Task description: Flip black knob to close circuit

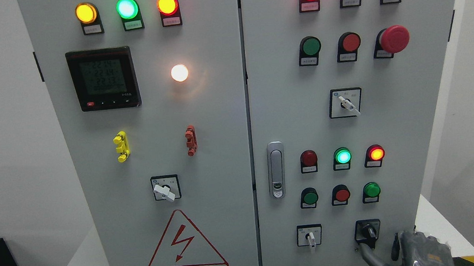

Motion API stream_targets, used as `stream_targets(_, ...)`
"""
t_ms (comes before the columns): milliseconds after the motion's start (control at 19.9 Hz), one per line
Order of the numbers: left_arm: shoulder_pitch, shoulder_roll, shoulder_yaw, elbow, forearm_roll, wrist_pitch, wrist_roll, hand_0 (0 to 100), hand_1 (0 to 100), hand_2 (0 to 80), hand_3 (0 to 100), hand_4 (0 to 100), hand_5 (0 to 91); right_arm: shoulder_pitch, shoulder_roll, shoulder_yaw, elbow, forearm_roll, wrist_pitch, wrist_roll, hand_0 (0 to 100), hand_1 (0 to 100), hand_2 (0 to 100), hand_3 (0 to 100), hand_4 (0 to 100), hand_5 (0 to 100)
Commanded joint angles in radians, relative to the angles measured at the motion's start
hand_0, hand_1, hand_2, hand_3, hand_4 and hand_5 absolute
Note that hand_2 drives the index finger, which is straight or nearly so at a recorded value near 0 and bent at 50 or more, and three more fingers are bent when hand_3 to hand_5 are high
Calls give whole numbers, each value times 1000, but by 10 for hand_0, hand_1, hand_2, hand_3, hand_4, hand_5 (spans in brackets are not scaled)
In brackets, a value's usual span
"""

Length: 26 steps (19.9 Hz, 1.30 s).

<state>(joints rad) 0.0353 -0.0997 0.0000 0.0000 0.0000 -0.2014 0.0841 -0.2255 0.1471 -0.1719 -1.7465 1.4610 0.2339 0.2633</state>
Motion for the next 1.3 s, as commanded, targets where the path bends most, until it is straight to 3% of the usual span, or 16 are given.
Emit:
stream_targets(0, 0, 0, -20, 21, -21, 0, 0, 0, 0, 0, 0, 0, 0, 34, -1, 40, -54, -31, -1, 4, 0, 66, 713, 939, 771, 736)
stream_targets(401, 0, 0, -20, 21, -21, 0, 0, 0, 0, 0, 0, 0, 0, 115, -4, 68, -140, -95, -7, -6, 0, 66, 677, 909, 749, 719)
stream_targets(652, 0, 0, -20, 23, -21, 0, 0, 0, 0, 0, 0, 0, 0, 185, -6, 69, -221, -214, -7, -12, 0, 72, 592, 876, 717, 662)
stream_targets(802, 0, 0, -20, 21, -21, 0, 0, 0, 0, 0, 0, 0, 0, 210, -8, 68, -240, -361, -7, -33, 0, 87, 503, 828, 666, 567)
stream_targets(1003, 0, 0, -20, 21, -21, 0, 0, 0, 0, 0, 0, 0, 0, 268, -11, 66, -271, -583, -16, -68, 0, 95, 357, 687, 584, 457)
stream_targets(1253, 0, 0, -20, 23, -21, 0, 0, 0, 0, 0, 0, 0, 0, 319, -11, 58, -314, -766, -36, -73, 0, 94, 238, 545, 480, 359)
